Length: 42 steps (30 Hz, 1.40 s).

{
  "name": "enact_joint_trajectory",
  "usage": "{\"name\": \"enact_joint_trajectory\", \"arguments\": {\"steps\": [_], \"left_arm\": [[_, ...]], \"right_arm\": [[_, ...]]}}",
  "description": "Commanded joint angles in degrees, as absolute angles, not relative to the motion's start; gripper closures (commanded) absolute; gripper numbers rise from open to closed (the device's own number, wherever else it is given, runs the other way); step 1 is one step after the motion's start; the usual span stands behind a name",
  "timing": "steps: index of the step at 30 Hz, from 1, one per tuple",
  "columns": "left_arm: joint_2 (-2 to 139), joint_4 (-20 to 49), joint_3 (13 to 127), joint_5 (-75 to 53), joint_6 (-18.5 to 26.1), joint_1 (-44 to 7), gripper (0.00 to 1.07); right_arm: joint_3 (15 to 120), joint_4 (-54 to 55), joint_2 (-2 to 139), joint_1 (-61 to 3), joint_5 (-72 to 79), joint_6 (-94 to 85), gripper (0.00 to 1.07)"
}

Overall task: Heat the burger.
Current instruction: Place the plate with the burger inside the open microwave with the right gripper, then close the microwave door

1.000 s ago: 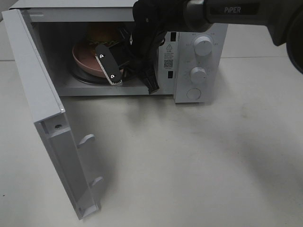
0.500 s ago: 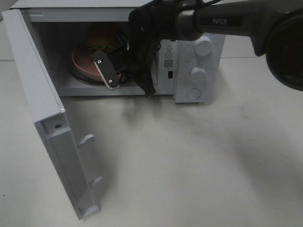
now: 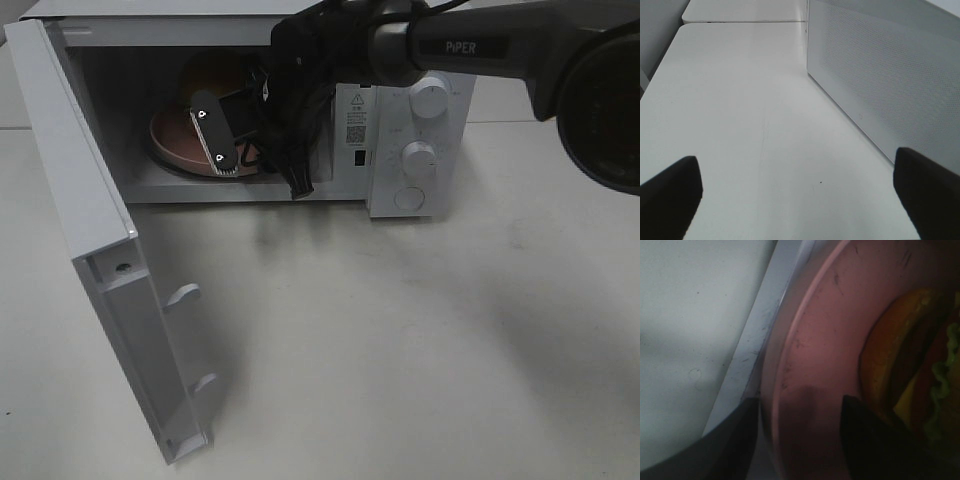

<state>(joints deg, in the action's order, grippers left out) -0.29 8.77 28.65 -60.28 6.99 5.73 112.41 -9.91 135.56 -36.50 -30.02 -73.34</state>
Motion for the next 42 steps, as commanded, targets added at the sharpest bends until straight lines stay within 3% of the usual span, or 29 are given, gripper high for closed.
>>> {"name": "enact_joint_trajectory", "arguments": {"steps": [1, 14, 42], "left_arm": [[-1.43, 8.71, 28.48, -59.53, 6.99, 5.79, 0.09], [-1.43, 8.71, 28.48, -59.53, 6.99, 5.79, 0.09], [-1.43, 8.71, 28.48, -59.53, 6.99, 5.79, 0.09]], "right_arm": [[112.76, -9.91, 135.28, -36.21, -31.4, -70.42, 0.43], [107.49, -9.91, 131.95, -36.9, -27.96, -67.27, 0.31], [78.78, -10.43, 113.1, -36.9, -17.93, -62.45, 0.31]]}}
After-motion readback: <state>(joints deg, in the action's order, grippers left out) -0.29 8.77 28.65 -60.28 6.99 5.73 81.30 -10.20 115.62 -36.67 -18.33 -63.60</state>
